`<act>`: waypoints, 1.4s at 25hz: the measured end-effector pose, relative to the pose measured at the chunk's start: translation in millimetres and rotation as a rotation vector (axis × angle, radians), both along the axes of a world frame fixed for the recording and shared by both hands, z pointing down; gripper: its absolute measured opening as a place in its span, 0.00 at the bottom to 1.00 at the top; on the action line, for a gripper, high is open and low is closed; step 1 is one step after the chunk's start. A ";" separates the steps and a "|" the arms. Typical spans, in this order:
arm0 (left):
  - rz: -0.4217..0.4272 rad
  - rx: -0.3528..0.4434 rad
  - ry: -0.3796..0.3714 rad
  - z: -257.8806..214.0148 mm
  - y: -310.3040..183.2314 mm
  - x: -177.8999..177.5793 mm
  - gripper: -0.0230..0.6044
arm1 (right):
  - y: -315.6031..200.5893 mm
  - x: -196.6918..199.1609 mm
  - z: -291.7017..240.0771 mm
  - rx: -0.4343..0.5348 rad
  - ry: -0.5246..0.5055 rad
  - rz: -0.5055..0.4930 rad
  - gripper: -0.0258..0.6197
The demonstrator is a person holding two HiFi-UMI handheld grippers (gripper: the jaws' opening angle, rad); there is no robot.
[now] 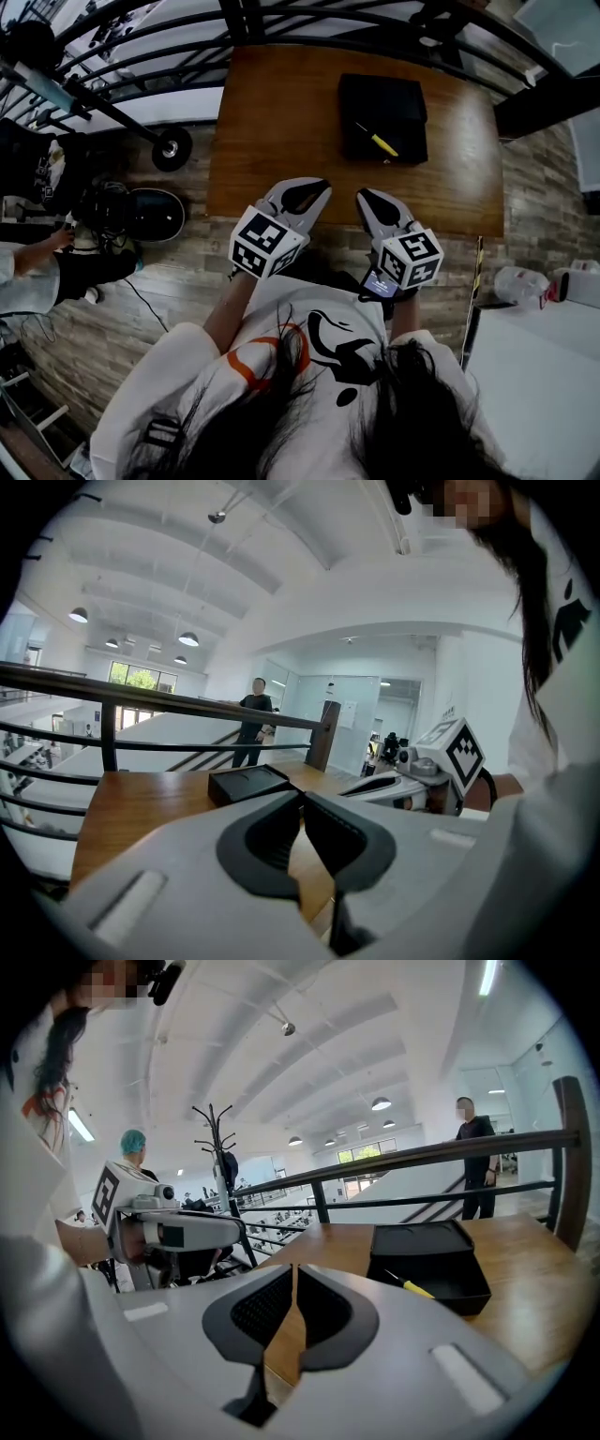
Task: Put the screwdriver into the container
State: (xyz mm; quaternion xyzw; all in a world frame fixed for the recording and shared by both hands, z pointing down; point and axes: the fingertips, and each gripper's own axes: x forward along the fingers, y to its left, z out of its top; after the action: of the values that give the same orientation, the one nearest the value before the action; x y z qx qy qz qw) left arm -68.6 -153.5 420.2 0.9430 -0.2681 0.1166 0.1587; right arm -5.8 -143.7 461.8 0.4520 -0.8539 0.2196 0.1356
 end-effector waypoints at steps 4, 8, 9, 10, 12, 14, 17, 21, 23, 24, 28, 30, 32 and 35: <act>-0.050 0.018 -0.009 -5.6 19.4 17.8 0.04 | 20.1 16.3 -4.7 0.023 0.000 -0.051 0.11; -0.086 0.023 -0.011 -9.0 46.7 41.4 0.04 | 47.1 37.8 -9.8 0.037 0.000 -0.090 0.10; -0.092 0.025 -0.014 -9.3 52.8 46.4 0.04 | 52.0 42.2 -10.7 0.042 -0.001 -0.096 0.10; -0.096 0.027 -0.018 -9.3 59.3 51.6 0.04 | 57.0 46.6 -11.5 0.046 -0.003 -0.101 0.09; -0.100 0.027 -0.023 -9.1 73.1 62.7 0.04 | 68.5 55.6 -13.0 0.050 -0.010 -0.111 0.08; -0.107 0.024 -0.025 -8.6 86.1 73.8 0.04 | 80.8 64.3 -14.6 0.054 -0.014 -0.128 0.08; -0.126 0.025 -0.033 -8.0 102.3 86.7 0.04 | 97.6 73.6 -15.9 0.060 -0.020 -0.155 0.08; -0.141 0.024 -0.041 -5.6 125.0 103.4 0.04 | 120.2 87.0 -14.3 0.058 -0.028 -0.181 0.08; -0.147 0.021 -0.047 -5.1 135.5 107.9 0.04 | 129.5 90.2 -14.4 0.058 -0.033 -0.189 0.08; -0.149 0.019 -0.051 -5.1 140.4 108.7 0.04 | 133.6 90.3 -14.8 0.057 -0.038 -0.192 0.08; -0.156 0.011 -0.062 -4.4 158.0 109.1 0.04 | 148.8 88.0 -16.1 0.056 -0.048 -0.202 0.08; -0.160 0.009 -0.068 -3.2 165.5 109.0 0.04 | 155.4 86.7 -15.7 0.055 -0.053 -0.209 0.08; -0.162 0.006 -0.077 -1.6 173.5 110.1 0.04 | 162.1 86.7 -14.6 0.053 -0.058 -0.215 0.08; -0.163 0.003 -0.086 1.8 185.7 112.9 0.04 | 172.3 88.4 -12.4 0.051 -0.061 -0.220 0.08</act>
State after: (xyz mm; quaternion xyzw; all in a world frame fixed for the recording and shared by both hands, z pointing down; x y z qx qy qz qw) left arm 44.3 32.2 422.0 0.9124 -0.3509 0.1432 0.1547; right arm 82.6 28.6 449.4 0.3521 -0.9073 0.1952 0.1211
